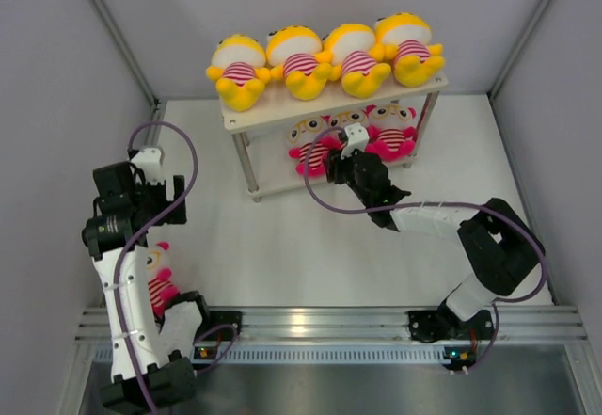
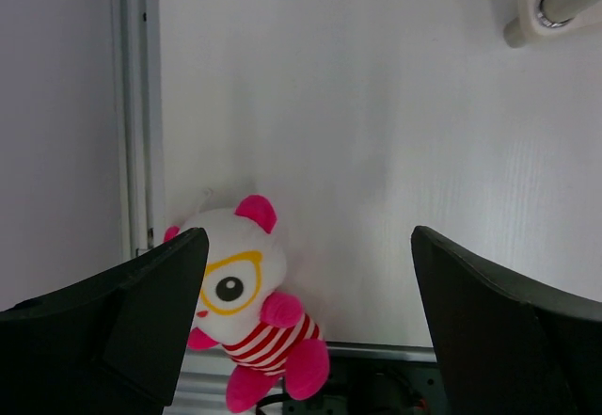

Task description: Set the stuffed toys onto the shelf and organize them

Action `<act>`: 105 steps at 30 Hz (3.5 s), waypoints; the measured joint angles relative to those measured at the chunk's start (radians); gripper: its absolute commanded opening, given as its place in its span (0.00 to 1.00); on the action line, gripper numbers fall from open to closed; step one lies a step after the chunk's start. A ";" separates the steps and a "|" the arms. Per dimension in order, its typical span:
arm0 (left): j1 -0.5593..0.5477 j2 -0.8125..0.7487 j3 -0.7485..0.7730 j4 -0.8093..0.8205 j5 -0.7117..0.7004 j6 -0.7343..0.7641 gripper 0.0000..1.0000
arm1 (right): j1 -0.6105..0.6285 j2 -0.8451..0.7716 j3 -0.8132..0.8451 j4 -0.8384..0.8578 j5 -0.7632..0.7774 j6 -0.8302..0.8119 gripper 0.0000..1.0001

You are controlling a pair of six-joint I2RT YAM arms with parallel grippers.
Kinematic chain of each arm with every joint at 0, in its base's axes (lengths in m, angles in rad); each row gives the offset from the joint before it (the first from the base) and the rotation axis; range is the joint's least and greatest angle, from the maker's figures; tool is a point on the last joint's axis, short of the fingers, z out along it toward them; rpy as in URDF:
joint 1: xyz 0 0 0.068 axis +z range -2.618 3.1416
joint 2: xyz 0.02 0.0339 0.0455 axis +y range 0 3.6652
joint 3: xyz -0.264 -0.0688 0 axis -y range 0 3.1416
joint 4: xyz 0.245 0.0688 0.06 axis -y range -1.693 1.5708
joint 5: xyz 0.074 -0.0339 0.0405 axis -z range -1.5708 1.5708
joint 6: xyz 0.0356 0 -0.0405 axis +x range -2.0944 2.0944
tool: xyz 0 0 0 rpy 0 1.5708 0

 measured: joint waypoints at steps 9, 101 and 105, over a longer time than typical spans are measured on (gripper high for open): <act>0.000 0.006 -0.182 -0.008 -0.196 0.244 0.93 | 0.000 -0.093 -0.013 -0.005 -0.047 -0.021 0.59; 0.069 0.089 0.005 -0.158 0.298 0.312 0.79 | 0.503 -0.057 0.441 -0.876 -0.467 -0.901 0.00; 0.069 0.089 0.005 -0.158 0.289 0.315 0.79 | 0.493 -0.109 0.441 -0.972 -0.364 -0.954 0.00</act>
